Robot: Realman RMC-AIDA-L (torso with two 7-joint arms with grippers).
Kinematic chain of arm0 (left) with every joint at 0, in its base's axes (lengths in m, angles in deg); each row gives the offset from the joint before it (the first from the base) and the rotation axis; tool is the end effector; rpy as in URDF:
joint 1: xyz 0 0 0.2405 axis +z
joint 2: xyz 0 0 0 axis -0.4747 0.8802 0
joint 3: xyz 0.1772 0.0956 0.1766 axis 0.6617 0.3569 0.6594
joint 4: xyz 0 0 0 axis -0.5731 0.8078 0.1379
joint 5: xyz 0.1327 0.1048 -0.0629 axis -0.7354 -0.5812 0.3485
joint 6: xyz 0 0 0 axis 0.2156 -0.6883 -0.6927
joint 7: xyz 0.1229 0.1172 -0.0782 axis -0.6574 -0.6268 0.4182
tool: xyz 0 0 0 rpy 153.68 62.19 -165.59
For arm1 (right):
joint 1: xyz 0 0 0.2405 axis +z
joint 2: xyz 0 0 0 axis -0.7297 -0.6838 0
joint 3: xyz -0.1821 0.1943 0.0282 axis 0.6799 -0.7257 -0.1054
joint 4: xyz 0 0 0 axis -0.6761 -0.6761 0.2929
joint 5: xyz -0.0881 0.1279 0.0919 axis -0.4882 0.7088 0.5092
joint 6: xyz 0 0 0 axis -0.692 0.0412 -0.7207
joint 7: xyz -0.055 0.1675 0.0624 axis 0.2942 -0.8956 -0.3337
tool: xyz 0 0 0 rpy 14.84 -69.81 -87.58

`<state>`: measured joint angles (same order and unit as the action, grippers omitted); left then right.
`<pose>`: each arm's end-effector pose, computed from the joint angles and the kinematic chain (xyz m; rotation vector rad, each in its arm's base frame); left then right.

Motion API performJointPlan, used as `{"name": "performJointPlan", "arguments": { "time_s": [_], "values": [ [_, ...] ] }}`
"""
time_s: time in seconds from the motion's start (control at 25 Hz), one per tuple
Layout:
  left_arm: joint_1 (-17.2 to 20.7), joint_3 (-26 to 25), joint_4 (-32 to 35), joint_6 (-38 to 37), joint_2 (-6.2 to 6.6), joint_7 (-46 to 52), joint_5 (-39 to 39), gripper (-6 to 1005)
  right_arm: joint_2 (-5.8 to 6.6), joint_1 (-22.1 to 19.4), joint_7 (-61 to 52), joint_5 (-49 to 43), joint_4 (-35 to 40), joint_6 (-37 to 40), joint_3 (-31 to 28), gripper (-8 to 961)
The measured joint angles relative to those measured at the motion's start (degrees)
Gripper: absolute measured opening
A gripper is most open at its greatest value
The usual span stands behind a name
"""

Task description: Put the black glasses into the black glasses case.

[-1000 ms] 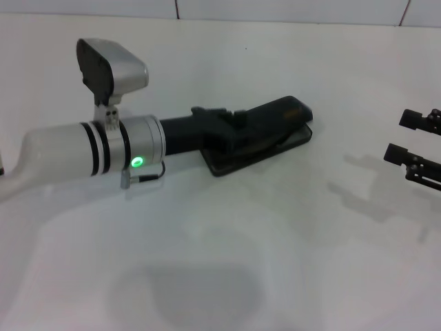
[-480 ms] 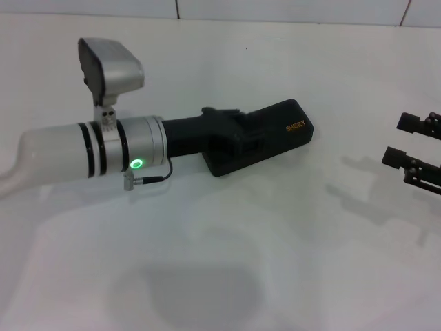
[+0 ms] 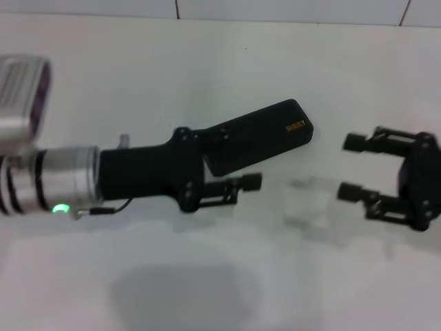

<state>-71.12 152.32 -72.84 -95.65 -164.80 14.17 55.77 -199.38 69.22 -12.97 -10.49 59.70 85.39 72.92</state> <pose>-0.1856 0.2985 -0.0640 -2.8509 -0.3058 -1.1186 0.2078 0.2697 -0.0142 -2.6969 0.0850 1.1459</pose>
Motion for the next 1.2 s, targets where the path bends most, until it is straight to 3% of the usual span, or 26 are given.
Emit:
{"name": "performJointPlan", "arguments": {
  "time_s": [0.24,0.48,0.72,1.2],
  "values": [
    [6.97,-0.16,-1.22,-2.46,-0.95,-12.34,3.07,623,-0.46,2.73,1.67,0.13,-2.81,-2.9,3.47,643],
    [8.49,-0.03,-1.61,-1.54,-2.06,-13.36,1.33,855,-0.51,5.61,7.23,0.03,-7.73,-5.08,5.7,637],
    [8.97,-0.02,-1.62,-0.71,-3.08,-14.64,1.15,861,-0.74,6.0,12.16,0.73,-10.43,-6.98,8.0,635],
    [10.21,-0.02,-1.73,-0.71,-2.78,-16.05,1.08,861,-0.76,5.99,19.24,4.07,-16.11,-7.38,8.14,635]
  ]
}}
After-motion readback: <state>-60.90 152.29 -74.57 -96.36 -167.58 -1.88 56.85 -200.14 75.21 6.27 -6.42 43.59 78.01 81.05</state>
